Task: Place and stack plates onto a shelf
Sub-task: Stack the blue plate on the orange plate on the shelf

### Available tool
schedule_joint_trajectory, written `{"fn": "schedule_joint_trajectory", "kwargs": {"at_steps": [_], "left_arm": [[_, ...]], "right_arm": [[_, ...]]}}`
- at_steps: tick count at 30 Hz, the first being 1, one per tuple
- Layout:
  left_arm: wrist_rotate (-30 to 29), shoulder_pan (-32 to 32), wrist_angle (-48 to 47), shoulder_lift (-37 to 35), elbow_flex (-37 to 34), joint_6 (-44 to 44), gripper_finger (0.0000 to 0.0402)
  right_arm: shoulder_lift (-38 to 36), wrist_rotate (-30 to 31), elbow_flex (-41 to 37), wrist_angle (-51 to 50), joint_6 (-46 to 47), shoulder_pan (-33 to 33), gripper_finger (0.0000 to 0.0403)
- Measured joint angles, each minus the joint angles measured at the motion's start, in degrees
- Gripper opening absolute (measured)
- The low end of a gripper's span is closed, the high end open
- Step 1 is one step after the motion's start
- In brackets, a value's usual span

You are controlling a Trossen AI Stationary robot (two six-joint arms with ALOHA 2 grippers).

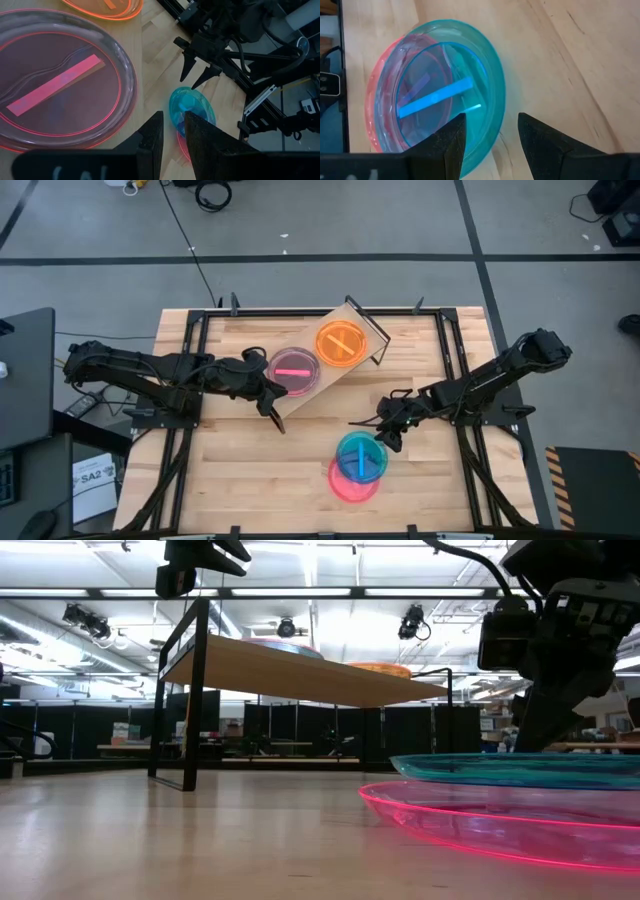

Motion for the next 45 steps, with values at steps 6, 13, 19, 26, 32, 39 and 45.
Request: {"fn": "schedule_joint_trajectory", "kwargs": {"at_steps": [6,13,19,26,32,39,45], "left_arm": [[0.01,0.0,0.02,0.0,0.0,0.0,0.0082],[0.01,0.0,0.01,0.0,0.0,0.0,0.0082],[0.01,0.0,0.02,0.0,0.0,0.0,0.0082],[0.0,0.0,0.02,0.0,-0.01,0.0,0.0082],[0.02,0.0,0.02,0.0,-0.02,0.0,0.0082],[0.0,0.0,0.02,0.0,-0.02,0.0,0.0082],[0.0,0.01,0.02,0.0,-0.01,0.0,0.0082]], "right_arm": [[4.75,-0.06,0.0,2.0,0.01,0.71,0.0185],[11.63,-2.61,0.07,10.98,-0.12,0.71,0.0185],[12.62,-2.95,0.17,11.81,-0.05,0.63,0.0161],[11.0,-3.49,-0.02,10.87,-0.05,0.1,0.0111],[10.79,-3.5,-0.02,11.12,0.04,-0.66,0.0075],[10.75,-4.59,-0.02,11.38,0.11,-1.06,0.0047],[10.69,-5.65,-0.02,12.92,0.12,-1.06,0.0042]]}}
